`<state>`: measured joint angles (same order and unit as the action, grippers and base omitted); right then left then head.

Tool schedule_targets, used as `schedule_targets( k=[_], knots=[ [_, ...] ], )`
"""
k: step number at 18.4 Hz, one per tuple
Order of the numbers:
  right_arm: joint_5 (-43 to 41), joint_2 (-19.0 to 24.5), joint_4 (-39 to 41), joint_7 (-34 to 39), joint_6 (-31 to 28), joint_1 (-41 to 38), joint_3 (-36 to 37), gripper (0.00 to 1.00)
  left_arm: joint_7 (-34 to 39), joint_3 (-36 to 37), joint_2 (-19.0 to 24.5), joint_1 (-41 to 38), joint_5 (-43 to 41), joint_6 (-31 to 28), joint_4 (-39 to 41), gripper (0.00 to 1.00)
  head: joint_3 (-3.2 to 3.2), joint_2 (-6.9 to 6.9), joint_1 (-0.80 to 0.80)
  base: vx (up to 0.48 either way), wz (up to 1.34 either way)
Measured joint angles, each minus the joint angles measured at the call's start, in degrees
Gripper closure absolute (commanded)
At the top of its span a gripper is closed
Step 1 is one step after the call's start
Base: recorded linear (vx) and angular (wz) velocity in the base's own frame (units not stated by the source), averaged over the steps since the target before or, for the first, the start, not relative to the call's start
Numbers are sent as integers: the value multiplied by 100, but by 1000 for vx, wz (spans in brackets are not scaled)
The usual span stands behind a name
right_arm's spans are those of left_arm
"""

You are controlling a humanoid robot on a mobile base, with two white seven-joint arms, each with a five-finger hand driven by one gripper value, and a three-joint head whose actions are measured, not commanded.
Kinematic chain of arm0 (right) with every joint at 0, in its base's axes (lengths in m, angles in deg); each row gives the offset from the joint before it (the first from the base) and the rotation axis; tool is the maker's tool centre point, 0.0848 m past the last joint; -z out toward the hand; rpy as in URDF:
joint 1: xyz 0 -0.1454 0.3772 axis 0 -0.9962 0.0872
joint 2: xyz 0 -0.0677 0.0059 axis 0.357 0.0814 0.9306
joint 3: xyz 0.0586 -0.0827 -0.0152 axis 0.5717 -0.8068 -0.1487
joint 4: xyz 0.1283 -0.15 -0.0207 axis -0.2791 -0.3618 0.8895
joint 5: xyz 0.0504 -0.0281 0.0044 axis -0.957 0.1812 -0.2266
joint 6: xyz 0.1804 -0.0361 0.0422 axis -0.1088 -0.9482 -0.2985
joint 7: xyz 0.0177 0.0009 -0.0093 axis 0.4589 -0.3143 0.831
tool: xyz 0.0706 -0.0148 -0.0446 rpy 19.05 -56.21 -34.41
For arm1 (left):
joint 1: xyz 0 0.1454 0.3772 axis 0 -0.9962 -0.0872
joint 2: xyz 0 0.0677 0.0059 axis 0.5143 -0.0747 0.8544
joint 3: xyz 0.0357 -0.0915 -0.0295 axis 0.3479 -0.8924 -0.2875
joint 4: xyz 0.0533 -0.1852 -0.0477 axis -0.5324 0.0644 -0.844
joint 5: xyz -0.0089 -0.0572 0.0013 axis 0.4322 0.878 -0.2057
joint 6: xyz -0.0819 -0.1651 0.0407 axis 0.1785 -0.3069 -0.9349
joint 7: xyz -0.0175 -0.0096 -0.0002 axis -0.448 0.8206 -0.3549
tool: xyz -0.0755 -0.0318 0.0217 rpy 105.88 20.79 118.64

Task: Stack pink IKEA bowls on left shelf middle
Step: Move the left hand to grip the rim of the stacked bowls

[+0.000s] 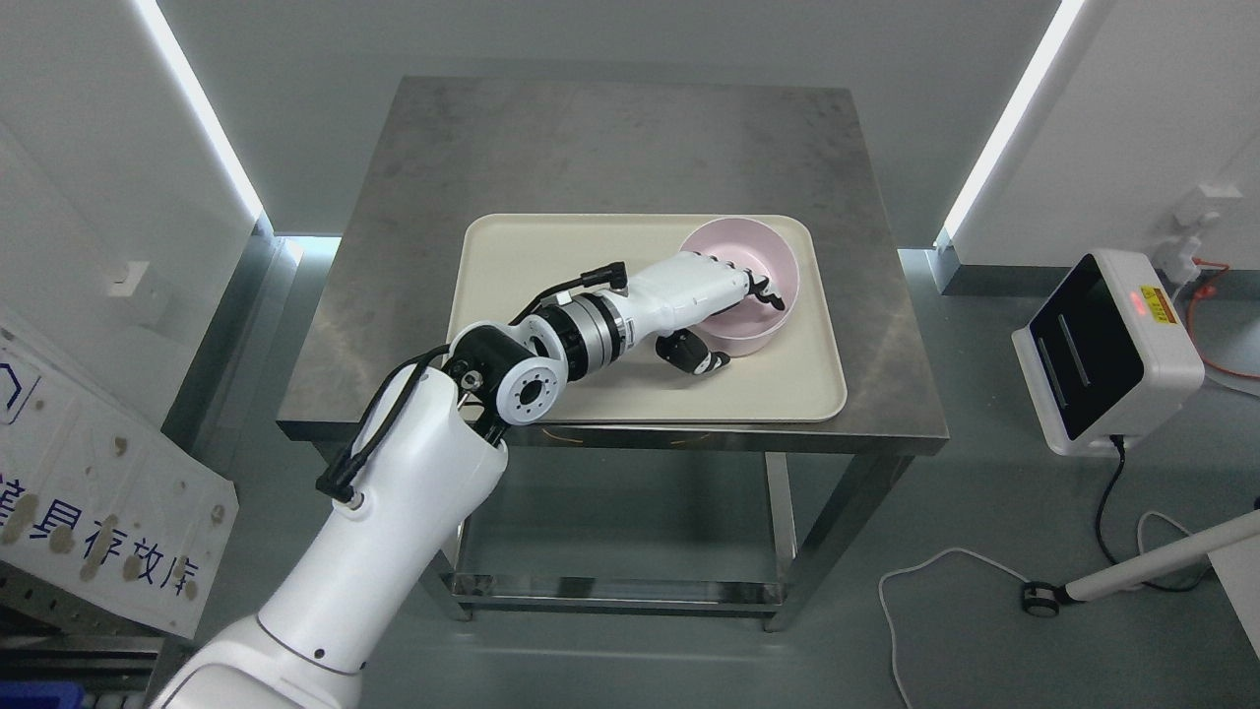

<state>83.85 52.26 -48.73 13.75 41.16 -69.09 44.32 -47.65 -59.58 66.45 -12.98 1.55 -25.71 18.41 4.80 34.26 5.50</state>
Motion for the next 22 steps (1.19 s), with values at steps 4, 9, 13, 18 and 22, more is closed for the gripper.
schedule_targets(
  k=[4, 9, 13, 18, 22],
  knots=[
    [-2, 0, 0, 0, -17, 0, 0, 0, -54, -22, -11, 4, 4, -6, -47, 70, 0, 0, 0, 0, 0],
    [-3, 0, 0, 0, -18, 0, 0, 0, -182, -80, -22, 7, 42, -34, -89, 86, 0, 0, 0, 0, 0],
    [-4, 0, 0, 0, 0, 0, 0, 0, -259, -142, -27, 7, 77, 119, -114, 100, 0, 0, 0, 0, 0],
    [-4, 0, 0, 0, 3, 0, 0, 0, -316, -277, -30, 0, 184, 447, -127, 100, 0, 0, 0, 0, 0],
    [-4, 0, 0, 0, 4, 0, 0, 0, -299, -445, -32, 21, 256, 561, -103, 100, 0, 0, 0, 0, 0]
  ],
)
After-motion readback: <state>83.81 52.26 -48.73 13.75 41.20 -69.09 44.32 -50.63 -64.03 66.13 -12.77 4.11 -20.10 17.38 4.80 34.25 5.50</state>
